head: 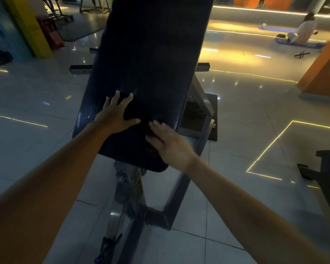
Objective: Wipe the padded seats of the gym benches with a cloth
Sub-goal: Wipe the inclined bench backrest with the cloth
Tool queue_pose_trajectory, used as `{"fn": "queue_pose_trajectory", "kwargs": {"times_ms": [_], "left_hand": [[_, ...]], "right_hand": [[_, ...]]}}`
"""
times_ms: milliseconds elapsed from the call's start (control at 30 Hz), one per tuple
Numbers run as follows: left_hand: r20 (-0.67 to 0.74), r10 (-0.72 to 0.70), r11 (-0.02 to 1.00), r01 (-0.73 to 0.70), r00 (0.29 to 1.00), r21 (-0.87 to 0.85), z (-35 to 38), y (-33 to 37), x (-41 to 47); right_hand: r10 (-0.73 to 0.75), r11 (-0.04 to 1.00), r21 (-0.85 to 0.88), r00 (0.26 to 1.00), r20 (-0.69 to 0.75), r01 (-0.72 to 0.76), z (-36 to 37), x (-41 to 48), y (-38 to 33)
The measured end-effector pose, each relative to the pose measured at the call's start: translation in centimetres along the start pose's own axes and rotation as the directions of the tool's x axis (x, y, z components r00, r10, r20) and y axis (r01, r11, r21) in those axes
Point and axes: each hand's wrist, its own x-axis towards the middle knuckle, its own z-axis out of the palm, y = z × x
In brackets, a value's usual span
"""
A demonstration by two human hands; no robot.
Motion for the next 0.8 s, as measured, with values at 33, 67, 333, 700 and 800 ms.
{"fn": "queue_pose_trajectory", "kwargs": {"times_ms": [33,67,333,700,800], "left_hand": [[-0.003,-0.005,1.0,0.005,1.0,0.004,0.0,0.1,0.0],[-0.004,-0.014,1.0,0.014,1.0,0.01,0.1,0.3,-0.1],[-0.043,-0.051,0.998,0.049,0.998,-0.034,1.5,0.9,-2.0],[-0.021,0.015,0.996,-0.017,1.0,-0.083,3.4,-0.1,-5.2],[-0.026,0.005,0.994,-0.008,1.0,-0.112,3.5,-0.2,-5.4]], "right_hand": [[0.081,0.997,-0.013,0.996,-0.023,-0.081,-0.7,1.0,1.4],[0.136,0.99,-0.027,0.99,-0.023,-0.136,-1.3,1.8,2.6],[0.252,0.952,0.176,0.968,0.012,-0.25,-0.4,-1.1,-0.6],[-0.082,0.989,0.12,0.997,0.007,0.081,2.9,-6.7,-6.2],[-0.16,0.983,0.096,0.987,0.032,0.157,2.7,-6.8,-4.7]]}}
